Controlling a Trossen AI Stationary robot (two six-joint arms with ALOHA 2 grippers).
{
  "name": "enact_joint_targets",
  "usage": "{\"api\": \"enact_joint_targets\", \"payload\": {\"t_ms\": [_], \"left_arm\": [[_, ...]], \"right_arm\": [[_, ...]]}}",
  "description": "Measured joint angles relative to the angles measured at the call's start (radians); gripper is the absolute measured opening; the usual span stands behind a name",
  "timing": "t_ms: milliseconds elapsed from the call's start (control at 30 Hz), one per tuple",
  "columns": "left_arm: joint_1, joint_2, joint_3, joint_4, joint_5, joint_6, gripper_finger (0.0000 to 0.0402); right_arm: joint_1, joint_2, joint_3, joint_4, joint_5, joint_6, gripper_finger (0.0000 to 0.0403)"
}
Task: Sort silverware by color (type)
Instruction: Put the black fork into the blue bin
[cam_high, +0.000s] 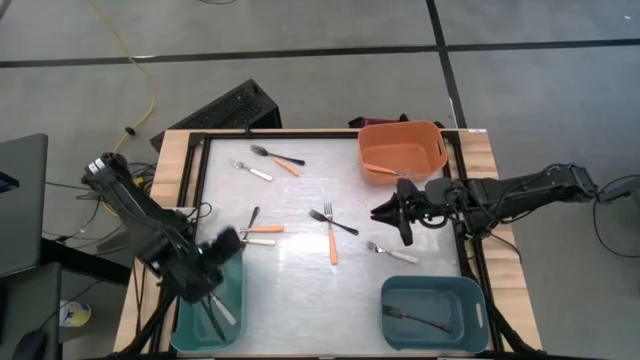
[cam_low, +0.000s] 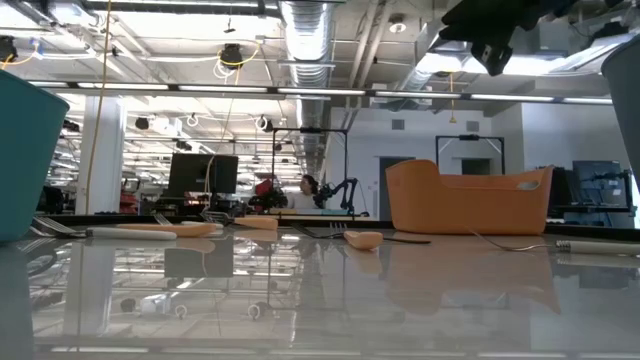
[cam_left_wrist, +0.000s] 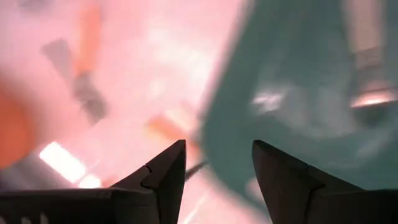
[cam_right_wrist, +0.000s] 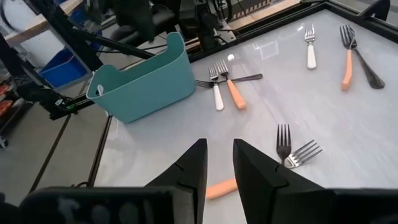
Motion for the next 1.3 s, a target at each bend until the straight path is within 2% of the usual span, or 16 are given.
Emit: {"api": "enact_joint_targets", "payload": {"t_ms": [100, 167, 233, 300, 400, 500, 667, 800, 900, 967, 1133, 1300], "left_arm": [[0.056, -0.063, 0.026, 0.015, -0.189, -0.051, 0.017], [0.125, -0.109, 0.027, 0.085, -0.278, -0.085, 0.017], [0.219, -0.152, 0.012, 0.202, -0.337, -0.093, 0.017], [0.331, -0.186, -0.021, 0.346, -0.337, -0.059, 0.017], [0.53, -0.21, -0.094, 0.577, -0.213, 0.033, 0.0169], [0.73, -0.2, -0.171, 0.713, -0.047, 0.119, 0.0169], [1.058, -0.119, -0.261, 0.753, 0.112, 0.279, 0.0169], [1.244, -0.035, -0.277, 0.757, 0.257, 0.316, 0.0169], [1.321, 0.054, -0.268, 0.737, 0.305, 0.23, 0.0169], [1.346, 0.129, -0.242, 0.689, 0.294, 0.21, 0.0169], [1.339, 0.302, -0.138, 0.542, 0.187, 0.23, 0.0169], [1.319, 0.452, -0.002, 0.41, 0.178, 0.177, 0.0169]], "right_arm": [[0.0, 0.0, 0.0, 0.0, 0.0, 0.0, 0.0101], [0.0, 0.0, 0.0, 0.0, 0.0, 0.0, 0.0101], [0.0, 0.0, 0.0, 0.0, 0.0, 0.0, 0.0101], [0.0, 0.0, 0.0, 0.0, 0.001, 0.0, 0.0101], [0.0, 0.0, 0.0, 0.004, 0.006, -0.001, 0.0101], [0.0, 0.0, 0.0, 0.006, 0.008, 0.0, 0.0101], [0.002, 0.0, 0.0, 0.016, 0.009, 0.03, 0.0101], [0.003, 0.0, 0.0, 0.028, 0.009, 0.045, 0.0101], [0.003, 0.0, 0.0, 0.031, 0.011, 0.045, 0.0101], [0.003, 0.0, 0.0, 0.031, 0.017, 0.045, 0.0101], [0.003, 0.0, 0.0, 0.03, 0.027, 0.043, 0.0101], [0.001, 0.0, 0.0, 0.03, 0.028, 0.026, 0.0101]]}}
